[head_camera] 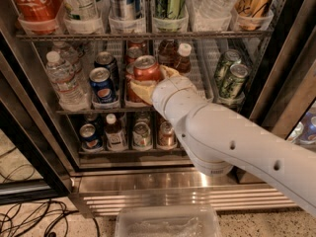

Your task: Pick coke can from middle shelf of fridge

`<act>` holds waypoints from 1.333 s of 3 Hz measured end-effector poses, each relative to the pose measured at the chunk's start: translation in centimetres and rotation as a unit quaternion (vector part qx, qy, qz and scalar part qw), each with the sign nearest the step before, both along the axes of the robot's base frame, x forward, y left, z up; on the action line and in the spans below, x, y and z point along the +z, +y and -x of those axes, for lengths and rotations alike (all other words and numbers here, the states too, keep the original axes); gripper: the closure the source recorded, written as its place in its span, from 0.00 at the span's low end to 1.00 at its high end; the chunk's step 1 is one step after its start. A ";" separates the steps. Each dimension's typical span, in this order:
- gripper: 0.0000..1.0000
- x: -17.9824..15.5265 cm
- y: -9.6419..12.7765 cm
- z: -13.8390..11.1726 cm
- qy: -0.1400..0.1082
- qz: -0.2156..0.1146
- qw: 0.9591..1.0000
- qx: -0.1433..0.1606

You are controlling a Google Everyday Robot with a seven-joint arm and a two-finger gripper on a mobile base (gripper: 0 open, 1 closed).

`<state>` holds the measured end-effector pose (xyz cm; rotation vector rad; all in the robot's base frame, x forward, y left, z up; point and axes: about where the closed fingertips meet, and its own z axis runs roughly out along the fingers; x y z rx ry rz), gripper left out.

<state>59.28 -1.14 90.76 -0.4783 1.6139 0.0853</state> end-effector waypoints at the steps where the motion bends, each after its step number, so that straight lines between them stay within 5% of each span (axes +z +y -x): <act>1: 1.00 0.4 -0.8 2.3 0.026 0.060 0.998 0.026; 2: 1.00 -1.5 2.8 6.4 0.065 0.101 0.988 0.098; 3: 1.00 -6.4 4.6 10.7 0.152 0.058 0.974 0.159; 4: 1.00 -7.1 5.4 11.6 0.177 0.035 0.966 0.187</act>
Offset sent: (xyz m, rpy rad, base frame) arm -0.0907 -0.0320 -0.0195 -0.1387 0.4838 0.4316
